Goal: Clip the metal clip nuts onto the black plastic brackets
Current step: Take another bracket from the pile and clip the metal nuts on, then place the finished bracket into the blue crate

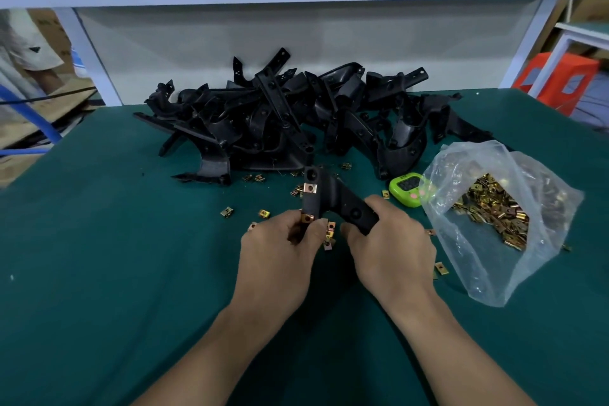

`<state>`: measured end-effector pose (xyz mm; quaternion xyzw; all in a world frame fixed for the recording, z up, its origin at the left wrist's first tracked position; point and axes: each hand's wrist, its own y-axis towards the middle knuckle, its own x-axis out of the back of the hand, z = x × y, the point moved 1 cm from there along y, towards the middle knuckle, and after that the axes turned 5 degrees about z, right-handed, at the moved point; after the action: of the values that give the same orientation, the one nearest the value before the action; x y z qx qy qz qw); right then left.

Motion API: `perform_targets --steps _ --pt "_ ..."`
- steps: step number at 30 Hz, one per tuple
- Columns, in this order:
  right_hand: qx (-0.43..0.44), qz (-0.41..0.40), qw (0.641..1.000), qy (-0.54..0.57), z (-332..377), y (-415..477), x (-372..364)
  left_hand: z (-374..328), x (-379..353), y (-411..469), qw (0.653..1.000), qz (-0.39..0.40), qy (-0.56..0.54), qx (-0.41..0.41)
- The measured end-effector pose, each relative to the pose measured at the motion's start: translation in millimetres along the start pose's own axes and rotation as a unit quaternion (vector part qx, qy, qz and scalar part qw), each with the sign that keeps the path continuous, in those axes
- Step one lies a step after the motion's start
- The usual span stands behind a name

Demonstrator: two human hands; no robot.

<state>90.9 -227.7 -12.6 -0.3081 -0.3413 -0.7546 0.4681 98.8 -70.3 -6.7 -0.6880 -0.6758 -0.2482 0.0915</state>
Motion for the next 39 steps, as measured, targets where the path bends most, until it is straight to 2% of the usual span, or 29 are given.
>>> perform_targets --steps 4,9,14,20,25,28,33,36,39 --pt "0.005 -0.006 1.0 -0.001 1.5 -1.6 -0.8 0.0 -1.4 0.4 0.999 -0.001 0.039 -0.03" --pt "0.012 -0.012 1.0 -0.011 1.3 -1.4 -1.8 3.2 -3.5 6.4 1.0 -0.012 0.015 0.0" --pt "0.014 0.012 1.0 -0.012 1.9 -3.7 2.2 0.8 -7.3 4.0 0.999 -0.006 -0.009 -0.036" --pt "0.076 0.022 0.997 -0.006 6.6 -32.4 11.6 9.4 -4.3 6.9 0.999 -0.019 0.024 -0.029" --pt "0.044 0.028 0.999 0.002 -2.7 -49.4 23.0 4.7 -6.4 4.9 0.999 -0.014 -0.039 -0.009" --pt "0.012 0.016 0.998 0.053 -5.4 -66.9 31.8 -10.5 -3.9 -3.8 0.994 -0.026 -0.1 -0.029" --pt "0.003 0.009 0.97 0.242 -9.0 -101.5 67.7 -64.4 1.8 -14.6 0.983 -0.028 -0.134 -0.126" --pt "-0.011 -0.01 0.951 0.308 -21.2 -121.4 102.7 -101.8 -14.8 -30.5 0.975 0.023 -0.174 -0.137" --pt "-0.06 -0.079 0.923 0.371 -51.3 -142.0 141.6 -134.6 -45.2 -50.1 0.963 0.128 -0.194 -0.139"
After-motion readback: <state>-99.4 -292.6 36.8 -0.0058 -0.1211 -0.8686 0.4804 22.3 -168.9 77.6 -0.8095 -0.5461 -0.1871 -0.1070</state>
